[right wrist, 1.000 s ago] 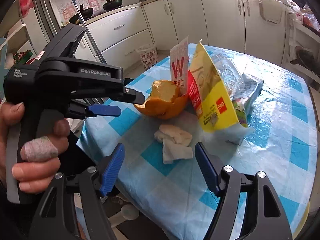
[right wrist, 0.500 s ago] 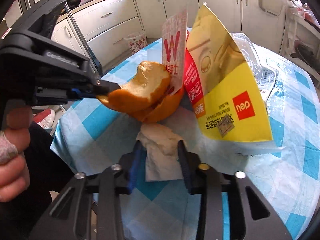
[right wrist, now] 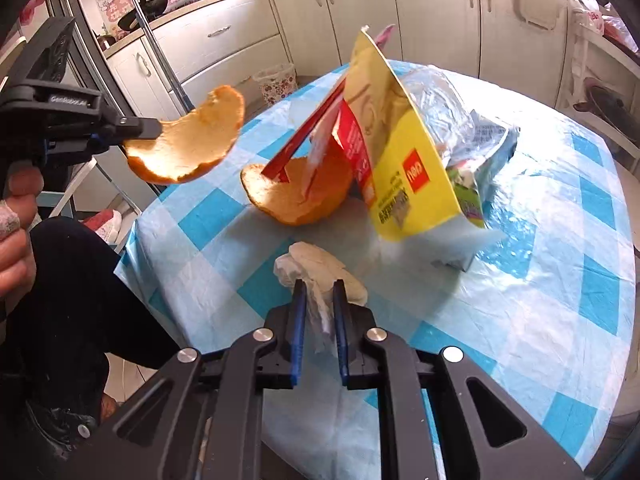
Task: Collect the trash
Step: 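Grasp an orange peel half with the left tool while the right tool grasps a tissue, then carry the orange peel and tissue with both tools to the yellow bucket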
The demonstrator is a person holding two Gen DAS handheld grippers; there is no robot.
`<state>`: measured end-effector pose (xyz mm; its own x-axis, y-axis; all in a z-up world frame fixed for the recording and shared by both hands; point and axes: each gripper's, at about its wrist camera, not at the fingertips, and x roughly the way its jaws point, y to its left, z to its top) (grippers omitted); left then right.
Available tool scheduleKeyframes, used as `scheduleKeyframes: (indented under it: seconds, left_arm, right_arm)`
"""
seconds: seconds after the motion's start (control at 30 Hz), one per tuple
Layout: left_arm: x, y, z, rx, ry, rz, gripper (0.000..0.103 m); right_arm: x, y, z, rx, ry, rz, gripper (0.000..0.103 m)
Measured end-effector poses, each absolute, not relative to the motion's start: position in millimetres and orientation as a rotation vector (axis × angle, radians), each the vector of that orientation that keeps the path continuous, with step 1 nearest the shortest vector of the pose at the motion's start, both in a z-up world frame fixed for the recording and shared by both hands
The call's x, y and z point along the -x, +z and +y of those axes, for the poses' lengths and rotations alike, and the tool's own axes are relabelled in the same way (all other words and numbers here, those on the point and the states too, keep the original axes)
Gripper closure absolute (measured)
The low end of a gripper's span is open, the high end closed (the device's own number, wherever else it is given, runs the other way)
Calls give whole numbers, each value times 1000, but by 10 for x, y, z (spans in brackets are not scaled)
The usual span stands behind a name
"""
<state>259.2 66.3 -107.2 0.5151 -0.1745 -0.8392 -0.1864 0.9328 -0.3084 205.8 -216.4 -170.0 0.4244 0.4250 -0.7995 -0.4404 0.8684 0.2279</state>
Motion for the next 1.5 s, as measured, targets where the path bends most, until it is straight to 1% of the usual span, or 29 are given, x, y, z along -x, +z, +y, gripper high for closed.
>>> scheduleKeyframes:
  seconds: [0.03,0.13,0.37,0.53,0.73,0.97,1.2,1.33,1.4,1.43,1.47,1.5]
  left_arm:
    - [-2557,-1076,655,372,8,1036,98]
    - [-2467,-1058,576,336,-2,1029,98]
    - [-2225,-870,197,206,-22,961,98]
    - [-2071,-692,-171,109,-51,897,98]
    - [-1908,-541,-694,11,-116,840,98]
    - [-1831,-527,-1223,-29,-213,845,97]
    - [-1831,-538,-1893,-39,-344,856,97]
    - [-1844,-508,-2059,-37,-364,849,97]
    - [-1882,-473,-2045,-28,-354,841,97]
    - [-1900,-454,-2013,-19,-343,836,97]
    - [-1925,-441,-1975,-13,-332,834,97]
    - [-1947,-421,-1936,-8,-321,830,97]
  right_arm:
    - [-2063,-1735,-2171,23,535,1000,81]
    - [-2030,-1750,-2171,42,539,997,81]
    - [-1904,-1714,-2307,26,537,986,90]
    - [-1804,-1658,-2668,-32,491,969,91]
    - [-1670,-1545,-3271,-167,404,932,91]
    - [-1594,-1385,-3795,-295,276,866,91]
    - [-1423,-1436,-4728,-607,77,809,91]
    - [-1293,-1391,-4875,-628,59,784,91]
    - [-1304,-1362,-4710,-602,169,794,81]
    - [-1352,-1373,-4526,-562,222,825,53]
    - [-1394,-1407,-4342,-516,267,859,31]
    - [-1433,-1447,-4115,-454,314,891,30]
